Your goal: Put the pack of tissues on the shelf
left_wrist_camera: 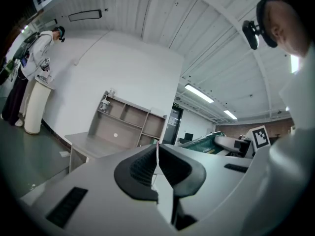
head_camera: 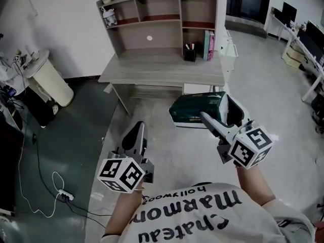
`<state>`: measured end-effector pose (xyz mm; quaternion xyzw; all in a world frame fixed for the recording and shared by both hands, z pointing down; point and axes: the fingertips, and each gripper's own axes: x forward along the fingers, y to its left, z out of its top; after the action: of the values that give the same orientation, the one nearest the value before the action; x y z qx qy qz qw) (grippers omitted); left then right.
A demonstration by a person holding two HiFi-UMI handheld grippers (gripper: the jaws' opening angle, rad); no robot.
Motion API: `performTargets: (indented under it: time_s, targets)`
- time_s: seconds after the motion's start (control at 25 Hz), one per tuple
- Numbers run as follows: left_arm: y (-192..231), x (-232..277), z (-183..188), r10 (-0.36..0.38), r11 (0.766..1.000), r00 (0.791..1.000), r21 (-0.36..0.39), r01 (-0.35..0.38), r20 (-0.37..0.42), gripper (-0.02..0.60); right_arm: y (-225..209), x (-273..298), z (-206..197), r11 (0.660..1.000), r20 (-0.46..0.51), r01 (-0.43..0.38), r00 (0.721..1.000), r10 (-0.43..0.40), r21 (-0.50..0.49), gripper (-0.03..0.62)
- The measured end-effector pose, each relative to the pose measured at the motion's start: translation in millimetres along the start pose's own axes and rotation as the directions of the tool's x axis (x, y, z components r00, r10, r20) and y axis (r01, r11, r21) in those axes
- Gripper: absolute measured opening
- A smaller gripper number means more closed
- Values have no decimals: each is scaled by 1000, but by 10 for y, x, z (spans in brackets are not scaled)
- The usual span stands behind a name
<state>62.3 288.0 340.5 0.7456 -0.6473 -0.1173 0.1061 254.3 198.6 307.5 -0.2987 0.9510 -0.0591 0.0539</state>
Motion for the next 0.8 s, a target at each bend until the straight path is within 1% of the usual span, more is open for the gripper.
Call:
performTargets:
  time_s: [0.08, 0.24, 0.4, 0.6, 0.8]
  targets:
    - [91, 12, -86, 8, 1000, 1000, 1, -8, -17, 25, -33, 67, -72, 1000, -21, 11, 1000, -11, 3, 433]
    - [272, 108, -175, 8, 999, 999, -52, -10, -33, 26, -117, 244, -159, 1000, -40, 23, 999, -22, 10, 433]
    - [435, 269, -230, 21, 997, 999, -75, -24, -47, 26, -261, 462, -249, 999, -60, 24, 998, -22, 32, 433]
    - [753, 711, -92, 61, 994, 998, -86, -64, -30, 26, -523, 992, -218, 1000, -68, -7, 998, 9, 22, 433]
    - [980, 1053, -77, 85, 992, 996, -92, -85, -1, 26, -783, 1324, -288, 999, -58, -39, 998, 40, 10, 433]
